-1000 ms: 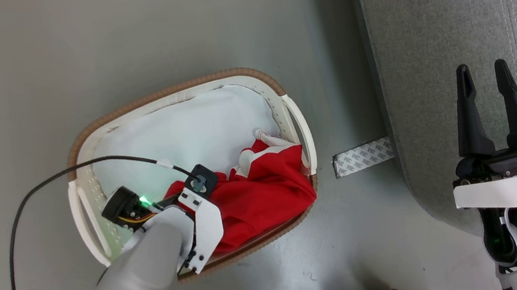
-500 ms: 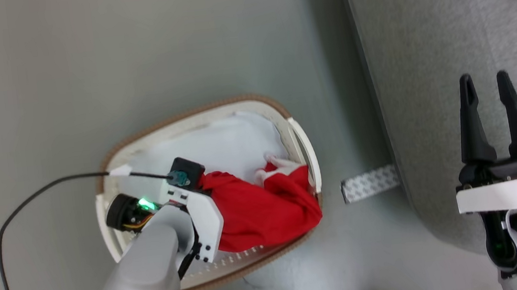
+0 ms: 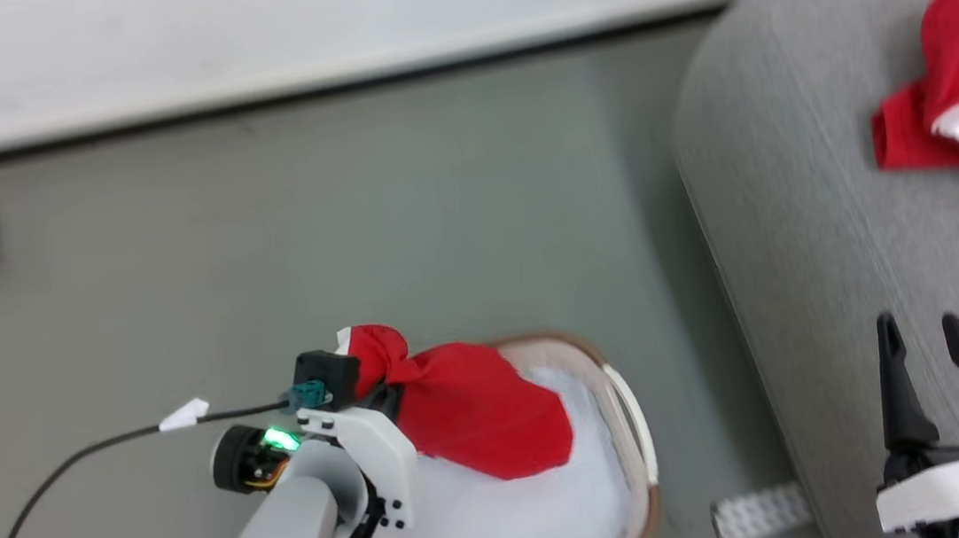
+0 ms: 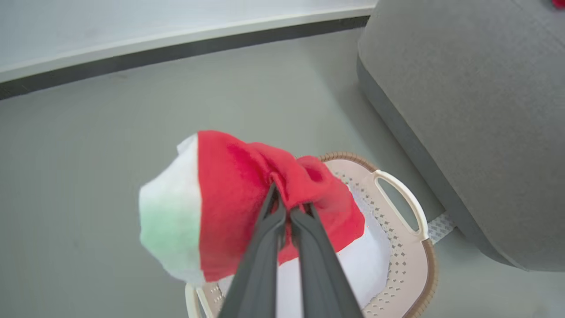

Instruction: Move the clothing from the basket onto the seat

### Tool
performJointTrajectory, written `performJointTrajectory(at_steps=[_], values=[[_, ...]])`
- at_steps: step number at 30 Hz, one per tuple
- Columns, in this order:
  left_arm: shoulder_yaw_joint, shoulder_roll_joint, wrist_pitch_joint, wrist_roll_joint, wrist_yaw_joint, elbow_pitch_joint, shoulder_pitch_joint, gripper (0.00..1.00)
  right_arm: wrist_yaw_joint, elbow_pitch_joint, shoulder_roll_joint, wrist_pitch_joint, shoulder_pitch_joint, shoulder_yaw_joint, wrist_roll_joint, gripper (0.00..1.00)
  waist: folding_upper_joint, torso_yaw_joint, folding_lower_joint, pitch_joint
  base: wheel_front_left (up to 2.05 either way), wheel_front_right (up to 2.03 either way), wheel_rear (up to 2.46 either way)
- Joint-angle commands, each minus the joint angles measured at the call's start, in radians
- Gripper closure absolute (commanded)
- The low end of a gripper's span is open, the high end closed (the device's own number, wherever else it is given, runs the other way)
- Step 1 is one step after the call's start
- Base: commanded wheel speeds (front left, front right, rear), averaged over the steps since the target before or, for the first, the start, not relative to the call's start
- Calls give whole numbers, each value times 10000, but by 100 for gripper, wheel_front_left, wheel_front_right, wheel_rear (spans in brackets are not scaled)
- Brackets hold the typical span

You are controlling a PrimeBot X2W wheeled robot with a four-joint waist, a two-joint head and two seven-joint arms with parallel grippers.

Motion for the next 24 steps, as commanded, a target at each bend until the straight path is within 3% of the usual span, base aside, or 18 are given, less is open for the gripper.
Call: performJointTrajectory(at_steps=[1, 11, 24], values=[[15, -3, -124, -202, 26, -130, 240, 100, -22, 49, -46, 6, 211, -55, -60, 0, -1, 830, 3, -1375, 0, 0, 0], [275, 238, 382, -687, 566, -2923, 1369, 100, -22, 476, -44, 6, 1150, -189, -473, 0, -1, 1375, 3, -3282, 0, 0, 0], [909, 1712, 2655, -1085, 1665, -9260, 3241, 100, -22, 634, -44, 6, 1912, 338, -660, 0, -1, 1336, 3, -3969, 0, 0, 0]])
